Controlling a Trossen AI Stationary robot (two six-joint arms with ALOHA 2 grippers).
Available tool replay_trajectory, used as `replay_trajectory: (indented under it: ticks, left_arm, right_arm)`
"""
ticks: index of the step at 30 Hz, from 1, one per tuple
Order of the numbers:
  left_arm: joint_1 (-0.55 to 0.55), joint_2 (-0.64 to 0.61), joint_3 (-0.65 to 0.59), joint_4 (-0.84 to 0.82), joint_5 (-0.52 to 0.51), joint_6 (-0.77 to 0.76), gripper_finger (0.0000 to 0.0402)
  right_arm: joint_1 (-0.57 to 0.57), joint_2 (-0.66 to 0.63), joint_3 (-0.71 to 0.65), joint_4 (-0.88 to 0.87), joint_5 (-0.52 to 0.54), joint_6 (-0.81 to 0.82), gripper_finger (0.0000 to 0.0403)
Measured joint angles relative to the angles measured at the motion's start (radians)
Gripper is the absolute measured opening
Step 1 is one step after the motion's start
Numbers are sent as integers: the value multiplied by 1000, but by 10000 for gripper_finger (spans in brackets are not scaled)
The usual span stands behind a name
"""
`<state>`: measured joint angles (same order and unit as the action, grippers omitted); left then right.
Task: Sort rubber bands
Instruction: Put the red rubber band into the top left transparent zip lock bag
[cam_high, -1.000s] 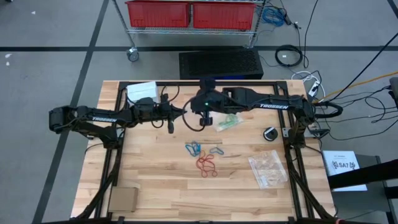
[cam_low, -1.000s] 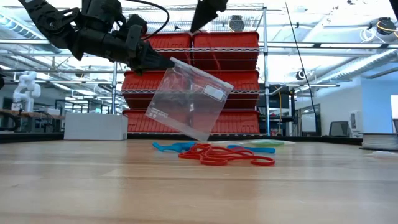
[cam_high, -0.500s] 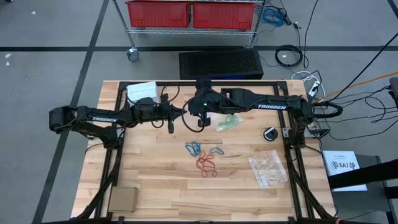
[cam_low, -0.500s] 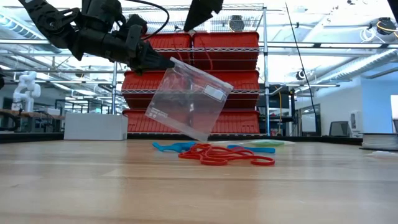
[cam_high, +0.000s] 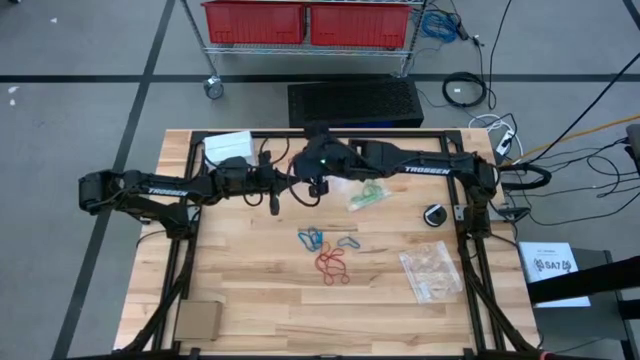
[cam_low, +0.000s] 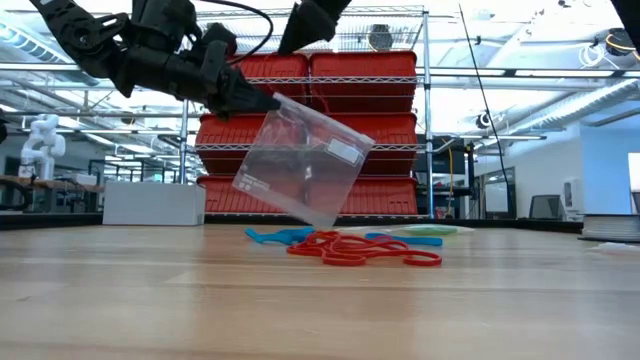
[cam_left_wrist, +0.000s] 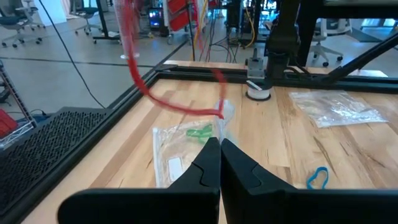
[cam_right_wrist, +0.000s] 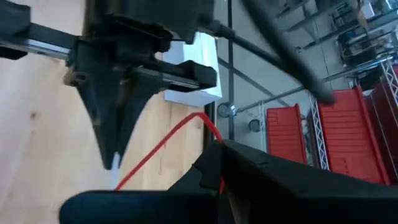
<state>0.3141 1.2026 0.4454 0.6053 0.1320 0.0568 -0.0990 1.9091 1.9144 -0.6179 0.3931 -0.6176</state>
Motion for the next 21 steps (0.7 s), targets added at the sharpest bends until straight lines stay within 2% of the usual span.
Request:
replay_trajectory:
  ticks: [14,21]
  left_arm:
    - [0,0,0,-8,0,2,0]
    - [0,0,0,-9,-2,3,0]
  right_arm:
    - [10,0,0,-193,0,156,0]
    - [61,-5,0,-220,53,196,0]
